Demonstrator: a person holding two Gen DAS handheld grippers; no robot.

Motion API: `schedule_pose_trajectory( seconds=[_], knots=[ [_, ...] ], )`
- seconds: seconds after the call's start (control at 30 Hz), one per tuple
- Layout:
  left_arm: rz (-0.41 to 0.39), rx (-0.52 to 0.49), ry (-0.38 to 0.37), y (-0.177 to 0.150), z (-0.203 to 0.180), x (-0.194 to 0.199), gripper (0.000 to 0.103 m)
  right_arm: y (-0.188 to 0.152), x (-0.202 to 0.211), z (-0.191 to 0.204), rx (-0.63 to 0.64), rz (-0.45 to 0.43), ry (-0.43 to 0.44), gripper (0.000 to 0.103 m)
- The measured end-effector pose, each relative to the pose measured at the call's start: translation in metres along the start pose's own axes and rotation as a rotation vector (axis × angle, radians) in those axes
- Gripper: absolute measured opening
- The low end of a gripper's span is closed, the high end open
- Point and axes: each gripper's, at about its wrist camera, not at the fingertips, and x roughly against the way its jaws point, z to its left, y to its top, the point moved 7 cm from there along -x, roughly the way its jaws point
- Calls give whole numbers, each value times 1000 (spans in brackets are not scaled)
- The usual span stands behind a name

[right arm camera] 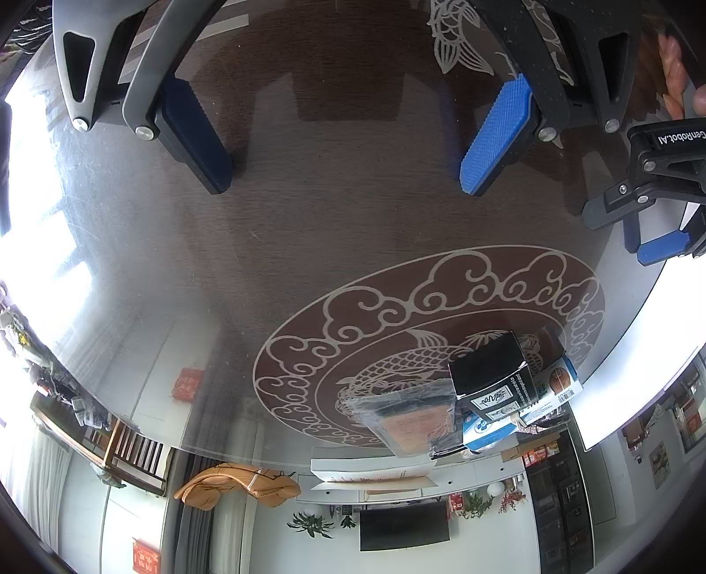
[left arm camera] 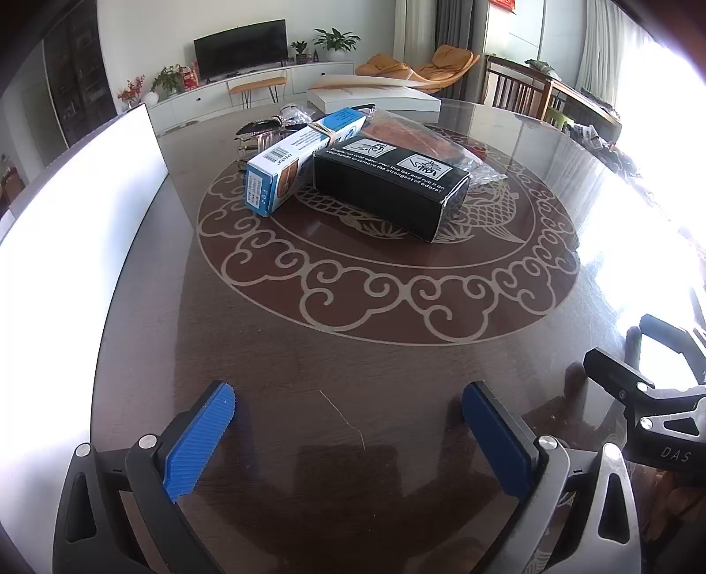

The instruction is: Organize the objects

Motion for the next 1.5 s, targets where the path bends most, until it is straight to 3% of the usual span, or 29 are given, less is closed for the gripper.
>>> schedule_pose_trajectory(
  seconds=[0.73, 1.07, 1.5],
  knots=[
    [2, -1, -3, 0, 0, 0, 103, 0, 0, 0, 0, 0, 0, 103],
    [36, -56, -36, 5, 0, -4, 103, 0, 0, 0, 0, 0, 0, 103],
    [4, -50, -34, 6, 0, -4, 103, 0, 0, 0, 0, 0, 0, 103]
  ],
)
